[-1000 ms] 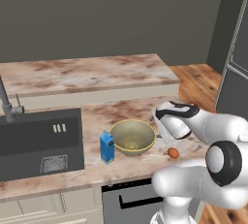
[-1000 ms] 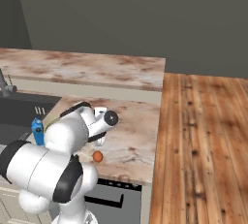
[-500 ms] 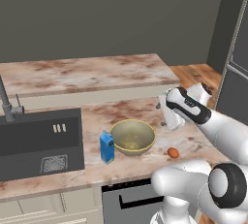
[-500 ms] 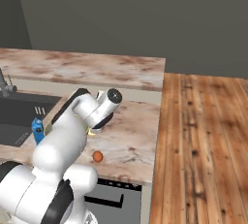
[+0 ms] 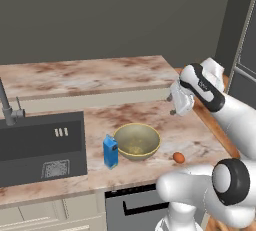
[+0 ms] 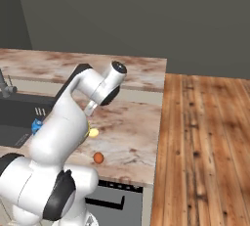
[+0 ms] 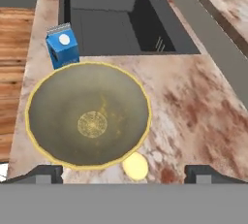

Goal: Gather the eggs and milk located in the vicinity of the sink area and place them right next to the bowl.

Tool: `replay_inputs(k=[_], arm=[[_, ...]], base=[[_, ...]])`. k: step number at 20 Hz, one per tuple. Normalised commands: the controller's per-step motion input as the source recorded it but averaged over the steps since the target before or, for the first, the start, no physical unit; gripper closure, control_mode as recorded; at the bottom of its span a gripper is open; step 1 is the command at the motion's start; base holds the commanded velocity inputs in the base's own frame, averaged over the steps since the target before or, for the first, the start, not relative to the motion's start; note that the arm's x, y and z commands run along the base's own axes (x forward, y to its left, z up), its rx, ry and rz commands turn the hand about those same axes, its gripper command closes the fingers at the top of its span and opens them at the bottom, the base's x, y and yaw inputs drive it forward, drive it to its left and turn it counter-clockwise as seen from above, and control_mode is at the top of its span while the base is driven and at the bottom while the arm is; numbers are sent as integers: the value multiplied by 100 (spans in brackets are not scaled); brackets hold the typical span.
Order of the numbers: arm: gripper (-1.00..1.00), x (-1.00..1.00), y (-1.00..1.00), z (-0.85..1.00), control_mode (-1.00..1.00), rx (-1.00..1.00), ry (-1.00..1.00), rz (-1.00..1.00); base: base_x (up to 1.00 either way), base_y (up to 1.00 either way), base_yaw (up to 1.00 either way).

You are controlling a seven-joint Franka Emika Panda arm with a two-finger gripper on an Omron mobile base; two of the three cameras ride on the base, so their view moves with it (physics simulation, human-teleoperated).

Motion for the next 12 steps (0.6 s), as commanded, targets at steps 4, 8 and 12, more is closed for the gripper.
replay_inputs(k=[4, 8, 12], arm=[[-100, -40, -1, 5, -100, 9, 24, -44], [-100, -55, 0, 0, -100, 3, 17, -45], [-100, -60, 0, 0, -100, 2, 20, -46]], base=[[0, 0, 0], [0, 0, 0], [0, 0, 0]])
